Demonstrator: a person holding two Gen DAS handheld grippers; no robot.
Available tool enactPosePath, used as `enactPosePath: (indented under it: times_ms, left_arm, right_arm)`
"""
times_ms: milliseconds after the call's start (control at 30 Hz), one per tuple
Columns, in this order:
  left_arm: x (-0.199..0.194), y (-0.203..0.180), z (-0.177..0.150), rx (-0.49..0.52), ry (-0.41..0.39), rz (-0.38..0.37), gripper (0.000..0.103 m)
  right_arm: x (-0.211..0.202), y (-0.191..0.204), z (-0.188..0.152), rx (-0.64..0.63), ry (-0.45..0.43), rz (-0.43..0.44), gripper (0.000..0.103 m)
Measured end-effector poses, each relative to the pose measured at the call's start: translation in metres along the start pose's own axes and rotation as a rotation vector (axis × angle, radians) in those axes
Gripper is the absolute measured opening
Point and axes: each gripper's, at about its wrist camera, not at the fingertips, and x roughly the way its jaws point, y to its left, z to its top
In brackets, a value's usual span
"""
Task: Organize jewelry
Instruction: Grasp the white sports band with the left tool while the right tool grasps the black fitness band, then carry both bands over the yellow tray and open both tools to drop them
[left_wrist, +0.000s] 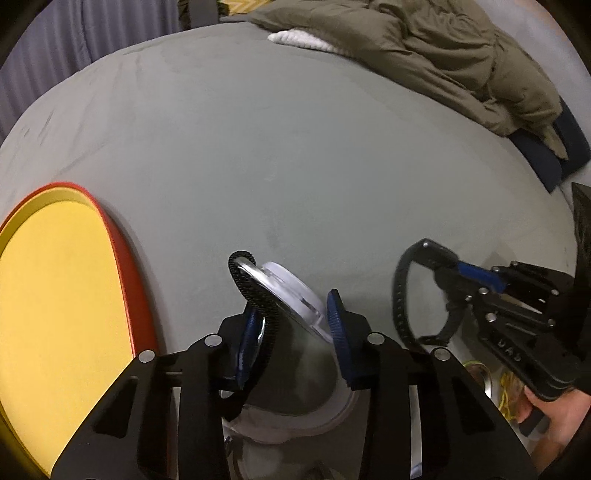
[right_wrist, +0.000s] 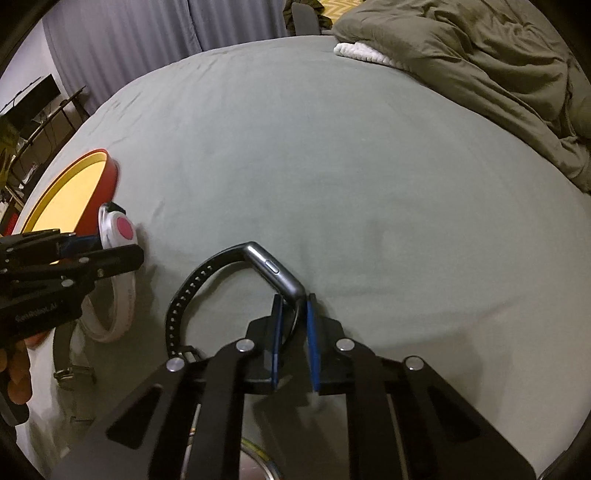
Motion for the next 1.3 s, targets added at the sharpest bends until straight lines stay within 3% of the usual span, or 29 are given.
enactPosePath:
  times_ms: [467, 867, 1067, 1300]
  left_arm:
    - [-0.032, 0.003, -0.013, 0.007, -0.06, -0.074, 0.03]
    - [-0.085, 0.015, 0.003, -0.001, -0.149, -0.119, 0.029]
    - [-0.116, 0.038, 0.017, -0.012, -0.203, -0.098, 0.029]
    - [-0.145, 0.105, 0.012, -0.067, -0.247, -0.048, 0.029]
  right_arm:
    - [-0.021, 0.015, 0.001, 0.016, -0.05, -0.011, 0.012]
    - [-0.065, 0.032, 0.026, 0.022, -0.138, -0.016, 0.012]
    - [-0.089, 0.063, 0.056, -0.023, -0.184, -0.017, 0.012]
    - [-0.09, 0.132, 0.091, -0.098, -0.214, 0.038, 0.012]
